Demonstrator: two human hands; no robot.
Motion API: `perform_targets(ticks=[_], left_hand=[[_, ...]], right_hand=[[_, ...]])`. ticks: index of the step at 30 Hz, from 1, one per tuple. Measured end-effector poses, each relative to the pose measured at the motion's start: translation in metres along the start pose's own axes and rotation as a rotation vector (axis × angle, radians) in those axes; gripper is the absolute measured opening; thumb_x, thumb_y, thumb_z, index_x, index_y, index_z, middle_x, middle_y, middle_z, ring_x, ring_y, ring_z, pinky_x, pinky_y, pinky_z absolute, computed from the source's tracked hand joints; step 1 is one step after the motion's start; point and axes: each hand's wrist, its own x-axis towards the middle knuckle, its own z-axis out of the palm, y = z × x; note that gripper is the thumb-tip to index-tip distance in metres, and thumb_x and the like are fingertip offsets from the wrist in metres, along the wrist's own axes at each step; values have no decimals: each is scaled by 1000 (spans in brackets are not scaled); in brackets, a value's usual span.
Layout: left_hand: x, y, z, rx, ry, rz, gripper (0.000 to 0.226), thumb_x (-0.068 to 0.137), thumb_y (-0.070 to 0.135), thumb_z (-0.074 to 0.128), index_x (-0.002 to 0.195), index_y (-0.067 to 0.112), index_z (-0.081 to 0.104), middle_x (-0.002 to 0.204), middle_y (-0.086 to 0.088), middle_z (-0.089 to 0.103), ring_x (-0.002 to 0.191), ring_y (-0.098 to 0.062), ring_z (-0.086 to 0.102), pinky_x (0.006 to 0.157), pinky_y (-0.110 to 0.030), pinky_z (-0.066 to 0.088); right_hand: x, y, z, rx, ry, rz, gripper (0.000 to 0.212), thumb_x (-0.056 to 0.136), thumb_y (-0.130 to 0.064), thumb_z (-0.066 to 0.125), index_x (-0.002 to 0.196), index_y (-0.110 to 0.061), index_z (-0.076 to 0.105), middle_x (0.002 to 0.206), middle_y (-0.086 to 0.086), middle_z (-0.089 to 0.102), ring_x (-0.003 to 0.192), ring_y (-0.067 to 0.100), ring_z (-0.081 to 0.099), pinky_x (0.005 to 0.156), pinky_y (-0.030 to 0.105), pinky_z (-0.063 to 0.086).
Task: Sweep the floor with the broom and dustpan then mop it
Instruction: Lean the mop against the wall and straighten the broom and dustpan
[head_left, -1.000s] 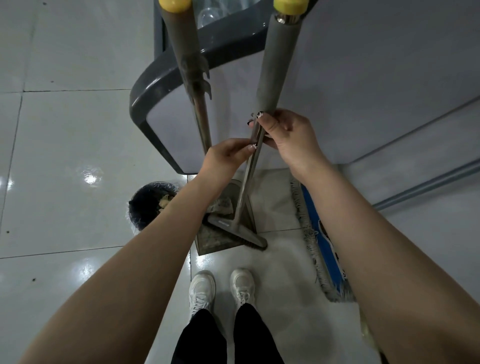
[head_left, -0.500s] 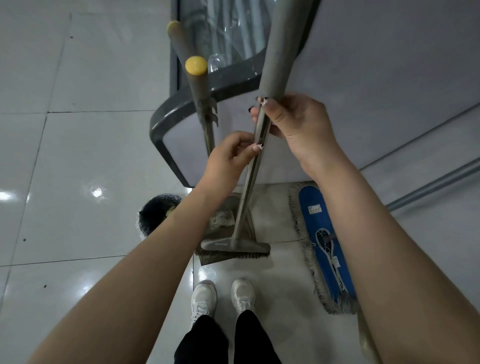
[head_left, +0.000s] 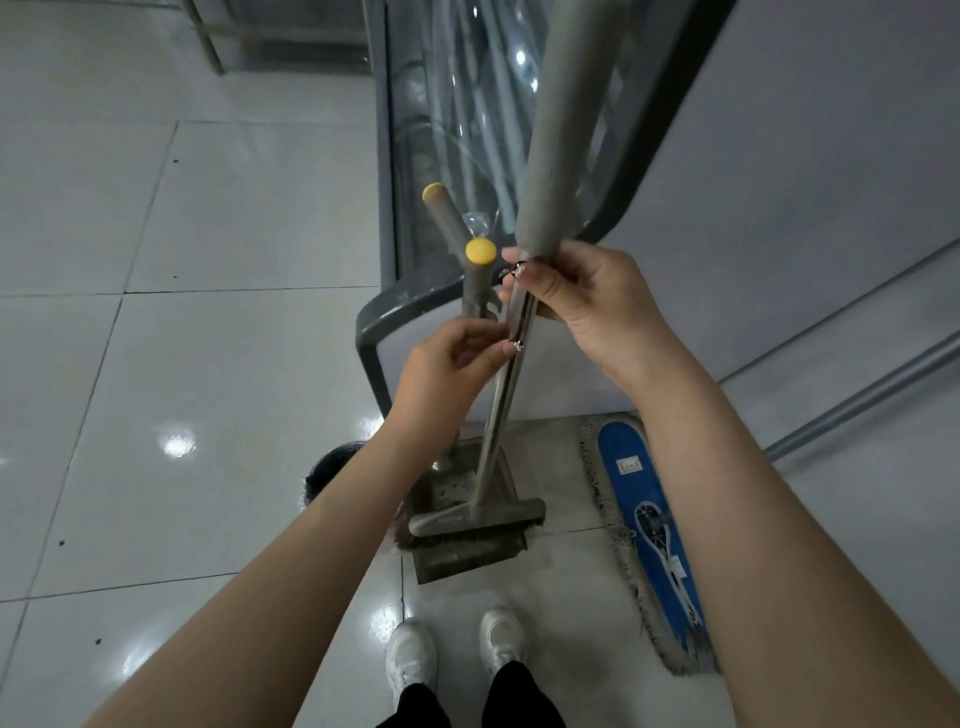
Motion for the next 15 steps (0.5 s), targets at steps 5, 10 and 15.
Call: perform_targets(ticks=[5, 10, 15], left_hand=[[8, -5, -24, 6, 64, 9, 17, 81, 18, 71, 88, 30, 61, 86, 9, 71, 86, -5, 68, 80, -24, 55], [27, -22, -30, 65, 112, -23, 36, 73, 26, 78, 100, 32, 55, 99, 13, 64, 97, 3, 61, 78, -7, 48], [48, -39, -22, 168, -18, -78, 72, 70, 25, 80, 133, 14, 47, 130, 0, 56, 122, -10, 50, 104, -29, 41]], right_hand=[[7, -5, 10, -26, 42, -19, 13, 84, -17, 67, 93, -26, 65, 83, -3, 70, 88, 25, 70, 90, 44, 53], [15, 1, 11, -23, 103, -36, 18, 88, -14, 63, 90, -32, 65, 80, 0, 71, 83, 21, 70, 86, 39, 54], [19, 10, 14, 24, 86, -27, 19, 84, -19, 64, 93, -35, 66, 99, 20, 68, 97, 29, 65, 92, 47, 49]])
